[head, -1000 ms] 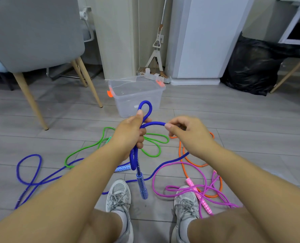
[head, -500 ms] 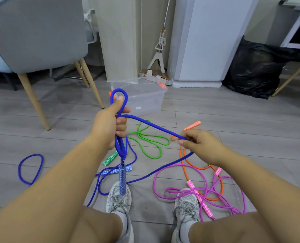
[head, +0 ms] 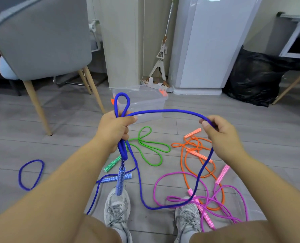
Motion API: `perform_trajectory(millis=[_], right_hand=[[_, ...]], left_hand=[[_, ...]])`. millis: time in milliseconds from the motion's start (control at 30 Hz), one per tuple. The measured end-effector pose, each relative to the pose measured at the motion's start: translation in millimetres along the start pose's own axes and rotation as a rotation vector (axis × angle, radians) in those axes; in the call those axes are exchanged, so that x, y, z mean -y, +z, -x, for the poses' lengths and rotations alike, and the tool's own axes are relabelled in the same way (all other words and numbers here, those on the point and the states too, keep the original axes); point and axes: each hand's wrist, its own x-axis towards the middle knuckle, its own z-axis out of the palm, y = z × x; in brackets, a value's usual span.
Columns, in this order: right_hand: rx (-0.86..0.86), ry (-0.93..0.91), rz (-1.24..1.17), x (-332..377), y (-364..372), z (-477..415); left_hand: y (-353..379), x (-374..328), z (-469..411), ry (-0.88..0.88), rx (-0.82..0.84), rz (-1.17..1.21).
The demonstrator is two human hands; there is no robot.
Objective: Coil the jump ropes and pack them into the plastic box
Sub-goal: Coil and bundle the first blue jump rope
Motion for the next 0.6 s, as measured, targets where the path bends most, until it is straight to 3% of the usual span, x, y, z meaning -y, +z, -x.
perform_trajectory(millis=[167,300,467,600], right_hand=[[0.078,0.029,-0.219,19.9,18.9,9.3],[0.171,-0.021,-0.080,28.5,44.4,16.3],[0.160,0.046,-0.172,36.0,67.7,21.8],[0.264,-0.084,-0.015,42.6,68.4,28.9]], left_hand=[[17.0,4.6,6.8,-0.033,0.071,0.036],[32.0,6.4,16.9,-0.057,0.098,0.051],[42.4,10.0,21.4,-0.042,0.102,0.118],[43.9,11.5,20.1,0.012,0.074,0.085]])
